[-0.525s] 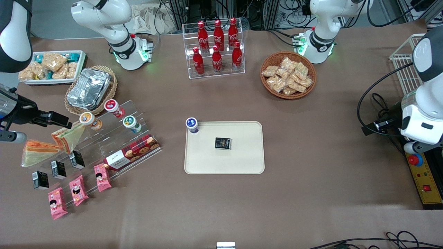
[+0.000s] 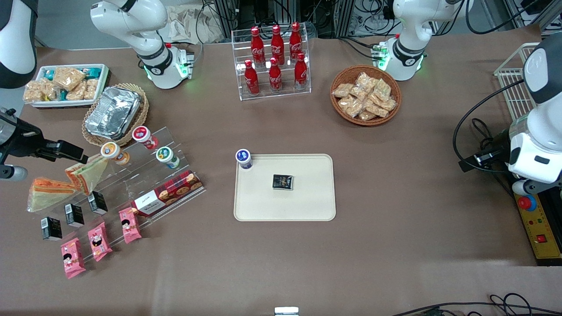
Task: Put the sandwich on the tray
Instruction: 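Move the right gripper toward the wrapped sandwiches on the acrylic rack, then close the right gripper on the upright wrapped triangular sandwich, then lift the sandwich out of the rack with the right gripper, then carry the sandwich over the cream tray beside the black packet, then lower the sandwich onto the tray and open the right gripper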
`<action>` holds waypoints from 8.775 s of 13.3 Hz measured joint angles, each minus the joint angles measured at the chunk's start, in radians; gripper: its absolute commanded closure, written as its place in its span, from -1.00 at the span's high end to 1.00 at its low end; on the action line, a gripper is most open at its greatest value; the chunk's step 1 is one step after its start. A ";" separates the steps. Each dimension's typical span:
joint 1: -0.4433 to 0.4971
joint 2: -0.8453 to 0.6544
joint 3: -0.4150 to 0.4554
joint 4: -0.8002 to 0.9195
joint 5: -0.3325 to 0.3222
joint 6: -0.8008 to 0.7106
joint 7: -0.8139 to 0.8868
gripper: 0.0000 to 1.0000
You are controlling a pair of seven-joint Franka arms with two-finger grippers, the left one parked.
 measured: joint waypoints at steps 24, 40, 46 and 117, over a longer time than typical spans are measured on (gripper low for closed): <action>-0.215 0.158 -0.036 0.002 -0.021 0.069 0.312 0.96; -0.323 0.288 -0.038 -0.016 0.031 0.237 0.358 0.96; -0.344 0.326 -0.038 -0.017 0.100 0.290 0.367 0.96; 0.661 0.605 0.113 0.166 -0.174 0.630 -0.423 0.09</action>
